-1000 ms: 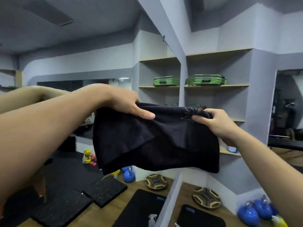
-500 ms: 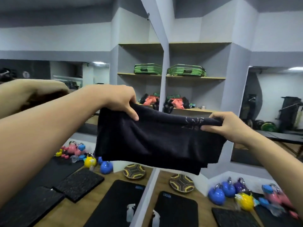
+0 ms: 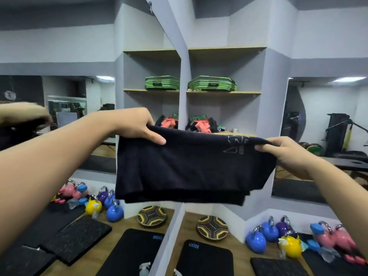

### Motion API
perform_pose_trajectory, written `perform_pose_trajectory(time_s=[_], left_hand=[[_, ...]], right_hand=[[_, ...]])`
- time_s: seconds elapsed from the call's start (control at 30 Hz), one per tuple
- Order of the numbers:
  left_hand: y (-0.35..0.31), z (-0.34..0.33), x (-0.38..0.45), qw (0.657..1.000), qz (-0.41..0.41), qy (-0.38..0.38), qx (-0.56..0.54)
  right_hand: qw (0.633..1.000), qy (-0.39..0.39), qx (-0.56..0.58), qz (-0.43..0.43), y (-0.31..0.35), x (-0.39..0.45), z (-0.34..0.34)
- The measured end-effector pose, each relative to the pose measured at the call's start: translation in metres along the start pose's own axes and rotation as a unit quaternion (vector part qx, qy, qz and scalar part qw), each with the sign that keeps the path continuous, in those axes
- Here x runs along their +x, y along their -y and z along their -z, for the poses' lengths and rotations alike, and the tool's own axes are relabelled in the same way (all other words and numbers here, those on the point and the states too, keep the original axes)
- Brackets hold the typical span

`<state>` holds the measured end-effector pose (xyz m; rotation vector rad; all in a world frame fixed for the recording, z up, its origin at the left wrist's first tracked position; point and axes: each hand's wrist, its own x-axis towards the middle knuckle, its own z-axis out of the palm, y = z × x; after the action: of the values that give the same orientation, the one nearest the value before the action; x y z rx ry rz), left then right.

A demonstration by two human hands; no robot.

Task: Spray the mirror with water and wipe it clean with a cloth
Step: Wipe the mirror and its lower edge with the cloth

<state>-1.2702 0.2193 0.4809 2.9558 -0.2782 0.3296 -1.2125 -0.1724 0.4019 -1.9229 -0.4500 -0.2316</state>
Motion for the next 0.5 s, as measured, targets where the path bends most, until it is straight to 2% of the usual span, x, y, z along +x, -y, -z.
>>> perform_pose_trajectory(time_s=[0.1,0.3,0.4,0.5], left_hand=[[-0.005,-0.024,0.027,0.996,0.058,0.049,-0.045],[-0.017,-0.125,0.105,0.970,0.175,0.154,-0.062],[-0.051,-0.171,0.134,0.959,0.208,0.154,-0.119],[-0.089,-0.191,0.153,0.945,0.208,0.133,-0.212]], right_hand=[[0.997,-0.010,0.012,-0.071,-0.023,0.016,0.003],[0.978,0.002,-0.080,-0.192,-0.093,0.060,-0.018],[0.979,0.025,-0.097,-0.175,-0.112,0.076,-0.042],[0.987,0.073,-0.096,-0.104,-0.111,0.086,-0.071]])
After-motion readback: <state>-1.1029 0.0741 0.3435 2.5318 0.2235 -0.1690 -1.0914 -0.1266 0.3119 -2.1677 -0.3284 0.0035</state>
